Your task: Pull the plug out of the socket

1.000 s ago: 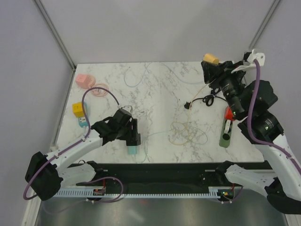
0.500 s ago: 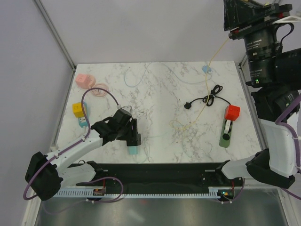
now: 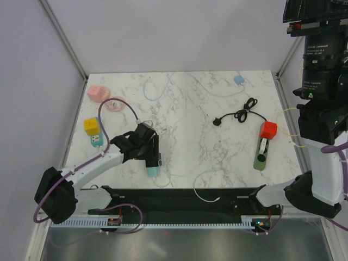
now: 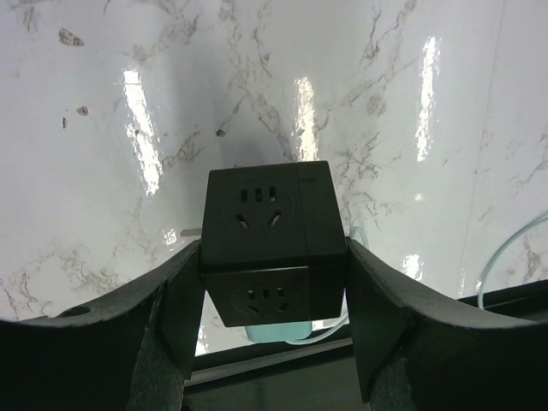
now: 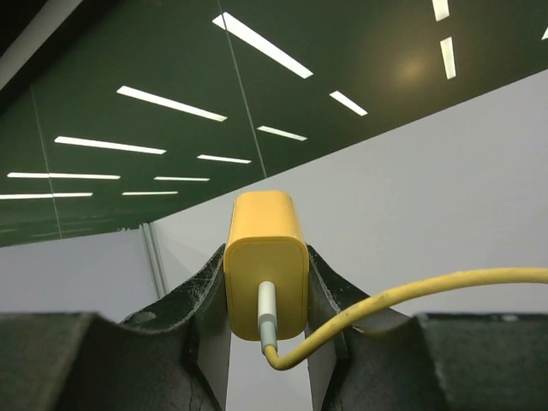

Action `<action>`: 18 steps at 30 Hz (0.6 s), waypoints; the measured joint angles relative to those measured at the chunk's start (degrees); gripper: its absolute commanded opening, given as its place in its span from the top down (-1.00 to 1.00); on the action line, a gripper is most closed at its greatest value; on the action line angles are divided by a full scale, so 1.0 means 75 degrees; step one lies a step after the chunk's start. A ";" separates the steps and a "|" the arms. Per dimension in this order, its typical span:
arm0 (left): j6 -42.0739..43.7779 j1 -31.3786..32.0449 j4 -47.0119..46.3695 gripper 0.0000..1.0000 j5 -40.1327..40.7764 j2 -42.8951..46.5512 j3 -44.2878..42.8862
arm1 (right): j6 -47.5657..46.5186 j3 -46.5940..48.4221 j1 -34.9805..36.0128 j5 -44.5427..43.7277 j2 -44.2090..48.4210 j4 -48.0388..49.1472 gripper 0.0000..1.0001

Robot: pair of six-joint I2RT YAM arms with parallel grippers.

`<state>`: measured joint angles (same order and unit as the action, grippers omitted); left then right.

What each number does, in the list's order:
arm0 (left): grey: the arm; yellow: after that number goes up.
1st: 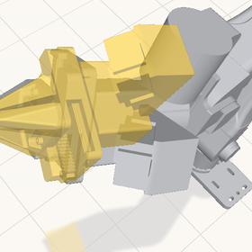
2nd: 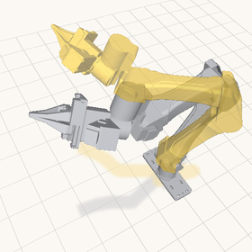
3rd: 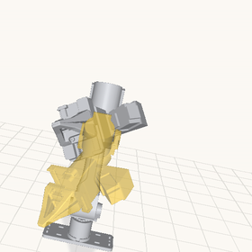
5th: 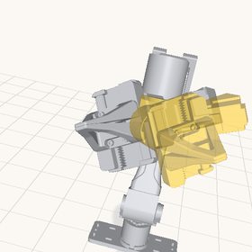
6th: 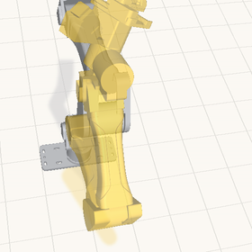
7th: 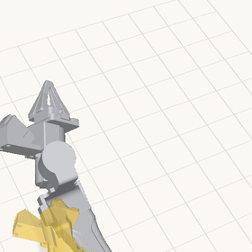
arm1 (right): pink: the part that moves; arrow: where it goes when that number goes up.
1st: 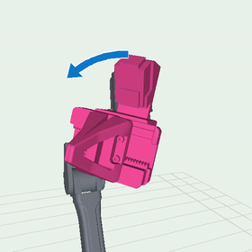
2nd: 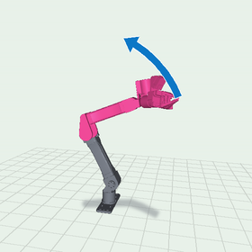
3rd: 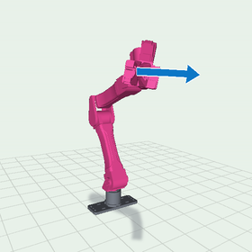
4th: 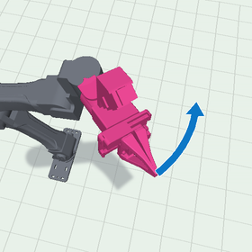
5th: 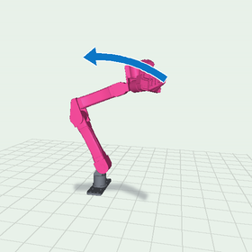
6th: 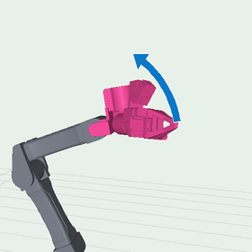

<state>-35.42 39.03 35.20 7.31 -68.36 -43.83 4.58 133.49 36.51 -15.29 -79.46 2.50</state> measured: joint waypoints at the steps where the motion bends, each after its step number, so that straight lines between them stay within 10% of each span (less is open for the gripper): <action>1: 0.0000 -0.0009 0.0029 0.71 0.0000 -0.0038 -0.0073 | -0.0058 -0.0119 0.0000 -0.0006 0.0038 0.0044 1.00; 7: 0.0009 -0.0009 0.0076 -0.35 0.0006 0.0029 -0.0516 | -0.0484 -0.1629 0.0000 -0.0259 0.0358 0.0187 1.00; 18: 0.0038 -0.0009 0.0326 -0.63 0.0093 0.1142 -0.1364 | 0.0901 -0.3136 -0.0420 0.0583 -0.0982 -0.0003 1.00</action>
<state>-35.14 38.96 37.65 8.01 -59.79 -54.06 11.33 109.97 33.36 -10.92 -86.83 2.48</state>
